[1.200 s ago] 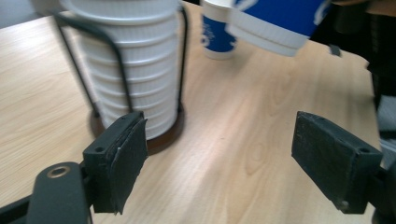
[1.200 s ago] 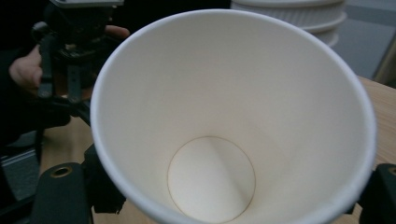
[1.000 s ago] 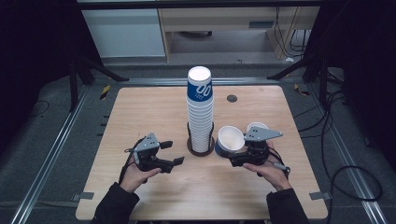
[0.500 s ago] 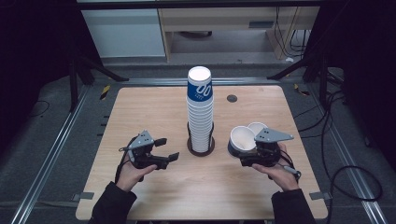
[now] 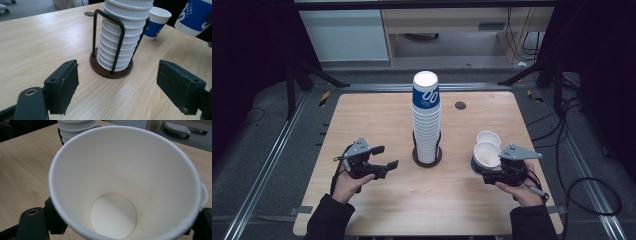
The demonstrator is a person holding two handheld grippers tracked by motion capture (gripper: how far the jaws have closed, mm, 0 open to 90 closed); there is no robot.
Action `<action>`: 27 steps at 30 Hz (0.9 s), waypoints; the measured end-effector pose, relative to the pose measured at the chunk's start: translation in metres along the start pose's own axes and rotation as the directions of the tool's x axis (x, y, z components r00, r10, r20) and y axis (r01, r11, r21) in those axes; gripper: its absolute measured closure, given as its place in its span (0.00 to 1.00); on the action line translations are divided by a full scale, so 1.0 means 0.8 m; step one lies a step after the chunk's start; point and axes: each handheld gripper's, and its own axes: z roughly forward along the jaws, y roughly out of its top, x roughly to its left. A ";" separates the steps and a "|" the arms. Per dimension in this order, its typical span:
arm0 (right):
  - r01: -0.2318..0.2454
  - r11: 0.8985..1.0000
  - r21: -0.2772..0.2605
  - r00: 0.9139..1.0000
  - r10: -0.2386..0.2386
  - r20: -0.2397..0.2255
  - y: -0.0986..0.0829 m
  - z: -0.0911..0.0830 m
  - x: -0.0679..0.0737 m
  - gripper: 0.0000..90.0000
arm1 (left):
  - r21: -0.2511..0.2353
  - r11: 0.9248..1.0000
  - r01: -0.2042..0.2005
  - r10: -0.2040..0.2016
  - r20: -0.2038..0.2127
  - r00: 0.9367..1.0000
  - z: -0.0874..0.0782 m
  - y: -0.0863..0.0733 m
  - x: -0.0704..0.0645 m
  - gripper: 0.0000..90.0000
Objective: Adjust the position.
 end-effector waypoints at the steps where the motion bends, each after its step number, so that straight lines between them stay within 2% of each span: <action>1: -0.005 1.000 0.005 1.000 0.005 0.011 -0.002 -0.002 -0.003 0.23 | -0.001 1.000 0.001 -0.001 -0.005 1.000 0.000 0.000 0.001 0.19; 12: -0.048 0.999 0.016 0.992 0.045 0.118 -0.012 -0.021 -0.033 0.24 | 0.007 1.000 0.011 -0.011 -0.024 1.000 -0.001 -0.004 0.008 0.19; 20: -0.070 0.997 0.034 0.979 0.062 0.196 -0.019 -0.027 -0.051 0.24 | 0.010 1.000 0.018 -0.017 -0.031 0.999 -0.002 -0.005 0.011 0.19; 23: -0.086 0.996 0.036 0.970 0.075 0.231 -0.021 -0.027 -0.056 0.24 | 0.015 1.000 0.018 -0.018 -0.033 0.999 -0.001 -0.006 0.012 0.19; 25: -0.087 0.996 0.031 0.962 0.075 0.263 -0.021 -0.026 -0.060 0.24 | 0.017 1.000 0.016 -0.016 -0.035 0.999 -0.001 -0.006 0.013 0.19; 27: -0.092 0.995 0.033 0.950 0.078 0.302 -0.022 -0.025 -0.064 0.24 | 0.019 1.000 0.018 -0.018 -0.035 0.999 0.000 -0.006 0.013 0.19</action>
